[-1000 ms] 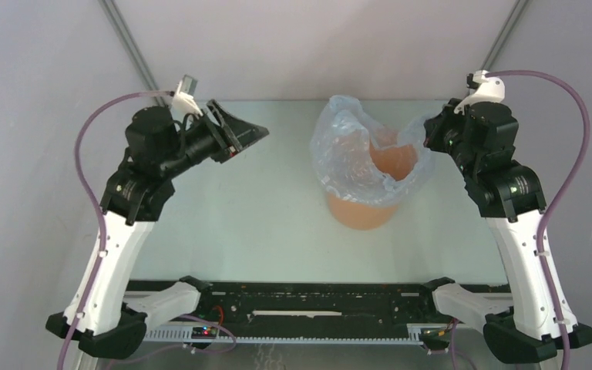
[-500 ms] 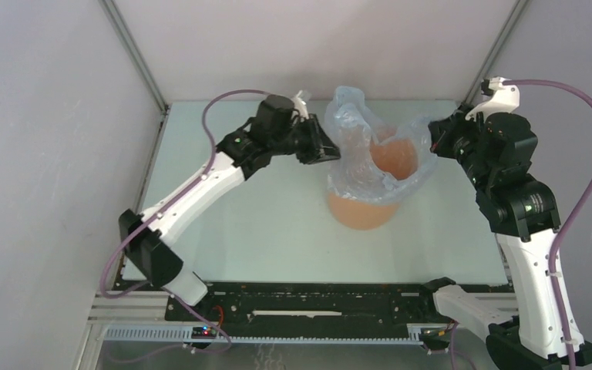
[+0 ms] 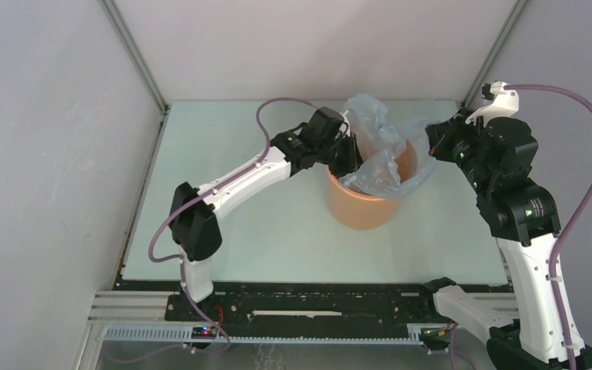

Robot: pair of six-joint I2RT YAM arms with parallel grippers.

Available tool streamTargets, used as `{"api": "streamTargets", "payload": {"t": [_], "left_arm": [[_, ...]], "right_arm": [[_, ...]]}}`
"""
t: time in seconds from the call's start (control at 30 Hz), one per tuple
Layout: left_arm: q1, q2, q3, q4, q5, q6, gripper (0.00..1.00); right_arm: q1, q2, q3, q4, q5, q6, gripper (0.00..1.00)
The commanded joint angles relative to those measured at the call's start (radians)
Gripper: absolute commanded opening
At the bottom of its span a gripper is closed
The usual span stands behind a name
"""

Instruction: Put the trash bags into the trash bin

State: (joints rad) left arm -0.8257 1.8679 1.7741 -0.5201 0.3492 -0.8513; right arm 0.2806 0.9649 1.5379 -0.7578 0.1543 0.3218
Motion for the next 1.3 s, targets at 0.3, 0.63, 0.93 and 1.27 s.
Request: {"api": "streamTargets", "payload": {"t": [0.3,0.63,0.93,1.27], "left_arm": [[0.006,-0.112,0.18,-0.218,-0.081,0.215,0.44],[0.036,-0.329,0.123,-0.234,-0.07,0.125,0.76],[0.047,-0.298,0.21,0.012,-0.102,-0.06,0.87],[0.002,-0.077,0.381,0.081,-0.123,-0.185,0.76]], "right_arm": [[-0.006,-0.012,-0.055,0.042,-0.032,0.016,0.0],[-0.006,-0.011,-0.058,0.072,-0.063,0.005,0.0],[-0.006,-0.01,-0.038,0.087,-0.07,-0.006,0.0],[-0.006,-0.016,-0.047,0.093,-0.074,0.011,0.0]]}}
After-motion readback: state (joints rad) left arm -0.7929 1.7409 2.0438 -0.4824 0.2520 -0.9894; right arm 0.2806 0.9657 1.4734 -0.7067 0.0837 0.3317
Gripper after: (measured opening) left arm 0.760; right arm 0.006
